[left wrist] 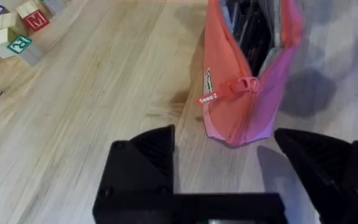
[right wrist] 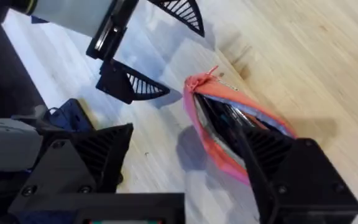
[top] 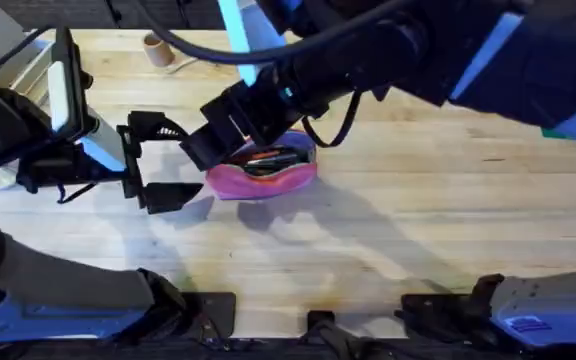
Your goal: Unzip the bag, pick up the pens from the table one at a time and place them inside, then zip the bag closed.
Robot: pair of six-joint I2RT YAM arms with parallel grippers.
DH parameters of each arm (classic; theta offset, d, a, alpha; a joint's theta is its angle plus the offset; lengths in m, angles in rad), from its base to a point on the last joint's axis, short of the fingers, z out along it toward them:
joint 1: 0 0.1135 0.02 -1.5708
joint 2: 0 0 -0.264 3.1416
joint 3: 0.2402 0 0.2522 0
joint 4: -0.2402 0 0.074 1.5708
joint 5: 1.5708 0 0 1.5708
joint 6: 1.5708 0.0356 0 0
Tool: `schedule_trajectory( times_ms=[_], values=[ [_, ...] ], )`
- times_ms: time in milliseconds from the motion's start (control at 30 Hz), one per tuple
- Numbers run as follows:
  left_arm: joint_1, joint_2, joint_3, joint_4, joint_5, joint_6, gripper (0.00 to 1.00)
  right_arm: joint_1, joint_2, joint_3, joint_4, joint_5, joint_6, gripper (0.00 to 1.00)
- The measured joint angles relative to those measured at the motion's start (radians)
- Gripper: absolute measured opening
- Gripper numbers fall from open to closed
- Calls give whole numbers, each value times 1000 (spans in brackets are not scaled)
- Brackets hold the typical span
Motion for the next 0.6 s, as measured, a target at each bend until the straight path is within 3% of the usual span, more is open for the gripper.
schedule_trajectory(
  times_ms=[367,600],
  values=[
    [0,0,0,0,0,0,993,4,25,3,65,0,76,998],
    [0,0,0,0,0,0,993,28,178,4,172,1,96,998]
  ],
)
